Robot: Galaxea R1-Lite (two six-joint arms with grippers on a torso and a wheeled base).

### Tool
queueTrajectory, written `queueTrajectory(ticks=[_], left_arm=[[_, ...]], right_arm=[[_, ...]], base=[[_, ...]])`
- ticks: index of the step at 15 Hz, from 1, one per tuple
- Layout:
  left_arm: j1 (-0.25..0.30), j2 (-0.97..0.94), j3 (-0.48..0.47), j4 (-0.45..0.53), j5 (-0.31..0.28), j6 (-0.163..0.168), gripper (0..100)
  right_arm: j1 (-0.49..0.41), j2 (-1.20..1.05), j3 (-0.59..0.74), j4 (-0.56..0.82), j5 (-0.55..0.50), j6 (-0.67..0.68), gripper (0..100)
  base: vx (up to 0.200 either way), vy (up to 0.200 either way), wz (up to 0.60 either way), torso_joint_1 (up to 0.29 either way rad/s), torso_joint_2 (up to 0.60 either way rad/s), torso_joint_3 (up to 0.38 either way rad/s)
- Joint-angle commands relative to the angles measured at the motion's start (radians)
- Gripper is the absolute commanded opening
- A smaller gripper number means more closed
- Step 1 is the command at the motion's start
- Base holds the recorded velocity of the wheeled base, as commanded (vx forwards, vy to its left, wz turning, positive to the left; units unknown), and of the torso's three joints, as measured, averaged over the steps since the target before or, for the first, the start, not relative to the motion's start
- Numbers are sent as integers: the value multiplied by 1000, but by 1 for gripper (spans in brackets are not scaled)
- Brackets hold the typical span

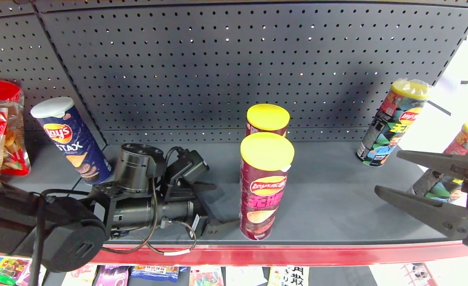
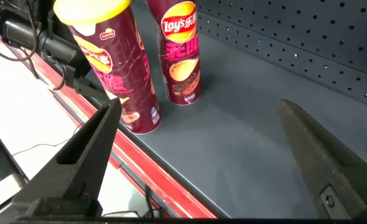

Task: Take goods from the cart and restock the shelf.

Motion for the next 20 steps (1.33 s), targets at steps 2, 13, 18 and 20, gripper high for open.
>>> queueTrajectory(ticks=[2, 13, 18, 20], left_arm=[[-7, 3, -5, 1, 0, 0, 100], [-6, 3, -4, 0, 4, -2, 100], [125, -269, 177, 7, 43, -9, 100], [217, -418, 263, 23, 70, -9, 100]], right_arm=[[0, 4, 0, -1, 0, -1, 100], [0, -2, 12, 1, 0, -1, 100], [-12, -134, 159, 6, -27, -2, 100], [-84, -231, 205, 56, -72, -4, 100]], base=[[0, 0, 0, 0, 0, 0], [0, 0, 0, 0, 0, 0], [0, 0, 0, 0, 0, 0], [0, 0, 0, 0, 0, 0]])
